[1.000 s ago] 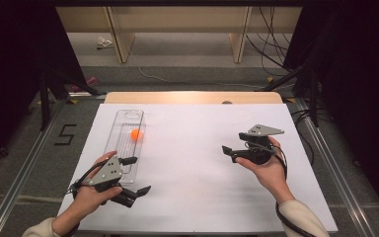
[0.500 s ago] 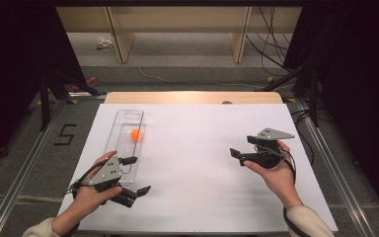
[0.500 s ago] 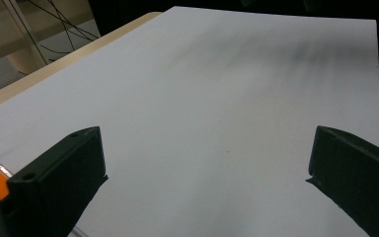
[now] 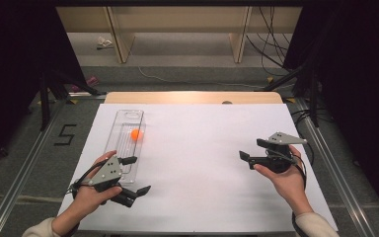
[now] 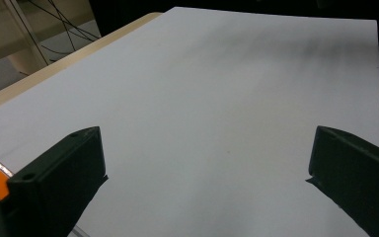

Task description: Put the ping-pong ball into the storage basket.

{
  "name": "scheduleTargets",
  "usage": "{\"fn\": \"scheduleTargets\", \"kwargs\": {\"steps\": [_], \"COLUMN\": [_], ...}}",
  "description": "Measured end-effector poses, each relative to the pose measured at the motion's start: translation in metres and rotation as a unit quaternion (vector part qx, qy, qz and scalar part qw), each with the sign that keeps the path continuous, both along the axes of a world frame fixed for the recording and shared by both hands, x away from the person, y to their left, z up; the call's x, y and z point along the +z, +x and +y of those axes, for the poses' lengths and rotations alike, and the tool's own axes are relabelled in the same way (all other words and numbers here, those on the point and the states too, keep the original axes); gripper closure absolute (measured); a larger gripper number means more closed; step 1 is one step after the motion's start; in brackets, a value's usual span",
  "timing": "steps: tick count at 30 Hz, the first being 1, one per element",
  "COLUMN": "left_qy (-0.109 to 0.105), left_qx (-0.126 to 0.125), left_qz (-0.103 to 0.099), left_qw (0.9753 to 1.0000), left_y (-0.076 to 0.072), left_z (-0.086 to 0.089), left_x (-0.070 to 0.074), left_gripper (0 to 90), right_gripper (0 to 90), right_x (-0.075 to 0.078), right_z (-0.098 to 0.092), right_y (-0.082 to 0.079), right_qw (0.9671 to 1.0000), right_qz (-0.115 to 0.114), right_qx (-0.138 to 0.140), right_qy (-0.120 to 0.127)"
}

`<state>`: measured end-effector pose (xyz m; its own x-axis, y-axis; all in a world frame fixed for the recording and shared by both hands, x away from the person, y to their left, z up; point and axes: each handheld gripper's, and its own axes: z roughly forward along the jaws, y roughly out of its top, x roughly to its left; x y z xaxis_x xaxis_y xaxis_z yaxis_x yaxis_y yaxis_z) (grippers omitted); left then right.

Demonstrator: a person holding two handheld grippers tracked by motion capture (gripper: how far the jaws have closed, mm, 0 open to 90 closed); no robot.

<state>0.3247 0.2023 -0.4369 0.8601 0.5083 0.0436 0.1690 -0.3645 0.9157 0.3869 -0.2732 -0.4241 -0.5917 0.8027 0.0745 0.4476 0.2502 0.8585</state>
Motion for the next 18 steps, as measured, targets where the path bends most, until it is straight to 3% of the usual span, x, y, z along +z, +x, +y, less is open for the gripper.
{"fn": "scheduleTargets", "kwargs": {"steps": [18], "left_qy": [0.000], "left_qx": [0.000], "left_qz": [0.000], "left_qw": [1.0000], "left_y": [0.000], "left_z": [0.000], "left_x": [0.000], "left_gripper": [0.4], "right_gripper": [16.2], "right_x": [-0.001], "right_z": [-0.022], "right_y": [-0.013], "right_qw": [0.9998], "right_qz": [0.001], "right_qx": [-0.019], "right_qy": [0.002]}}
